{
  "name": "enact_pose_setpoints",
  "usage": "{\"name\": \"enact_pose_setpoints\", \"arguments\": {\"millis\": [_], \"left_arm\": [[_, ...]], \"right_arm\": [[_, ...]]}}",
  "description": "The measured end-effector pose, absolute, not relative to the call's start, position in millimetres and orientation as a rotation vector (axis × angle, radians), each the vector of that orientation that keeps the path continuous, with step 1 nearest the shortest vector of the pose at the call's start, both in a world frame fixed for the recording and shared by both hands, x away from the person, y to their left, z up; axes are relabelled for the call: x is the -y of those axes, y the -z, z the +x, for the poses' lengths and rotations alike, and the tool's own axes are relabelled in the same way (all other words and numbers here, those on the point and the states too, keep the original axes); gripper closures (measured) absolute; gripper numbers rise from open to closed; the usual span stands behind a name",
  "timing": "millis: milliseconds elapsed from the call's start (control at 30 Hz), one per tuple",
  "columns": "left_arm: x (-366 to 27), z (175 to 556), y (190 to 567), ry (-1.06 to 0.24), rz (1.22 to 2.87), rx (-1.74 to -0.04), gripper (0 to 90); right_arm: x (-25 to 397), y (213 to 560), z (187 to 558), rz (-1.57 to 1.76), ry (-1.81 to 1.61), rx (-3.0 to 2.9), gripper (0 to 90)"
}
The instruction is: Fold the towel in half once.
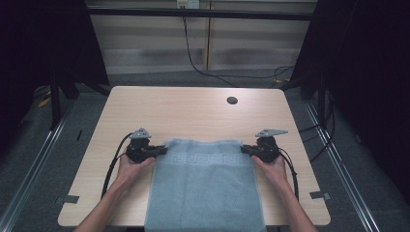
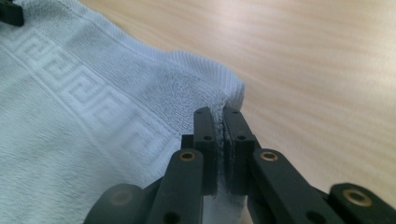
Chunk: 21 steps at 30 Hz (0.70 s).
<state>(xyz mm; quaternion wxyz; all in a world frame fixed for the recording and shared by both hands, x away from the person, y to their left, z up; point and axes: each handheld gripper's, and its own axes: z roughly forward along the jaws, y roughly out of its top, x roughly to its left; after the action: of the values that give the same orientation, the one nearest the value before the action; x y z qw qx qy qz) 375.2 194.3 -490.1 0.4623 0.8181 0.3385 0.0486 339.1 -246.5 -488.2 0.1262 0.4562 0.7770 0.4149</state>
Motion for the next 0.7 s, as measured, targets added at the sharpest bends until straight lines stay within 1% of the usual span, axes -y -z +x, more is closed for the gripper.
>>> {"name": "enact_pose_setpoints", "arguments": {"millis": [200, 333, 567, 700], "left_arm": [[-200, 373, 476, -0.12, 1.951, -0.806, 83.6], [-205, 375, 466, -0.118, 1.91, -0.81, 83.6], [-215, 382, 444, -0.158, 1.863, -0.804, 83.6], [-220, 395, 424, -0.198, 1.834, -0.81, 83.6]], "right_arm": [[242, 473, 344, 1.278, -1.264, -2.253, 86.2], [241, 455, 349, 1.255, -1.346, -2.223, 86.4], [240, 429, 358, 1.225, -1.43, -2.177, 86.5], [238, 411, 368, 1.202, -1.464, -2.145, 86.5]]}}
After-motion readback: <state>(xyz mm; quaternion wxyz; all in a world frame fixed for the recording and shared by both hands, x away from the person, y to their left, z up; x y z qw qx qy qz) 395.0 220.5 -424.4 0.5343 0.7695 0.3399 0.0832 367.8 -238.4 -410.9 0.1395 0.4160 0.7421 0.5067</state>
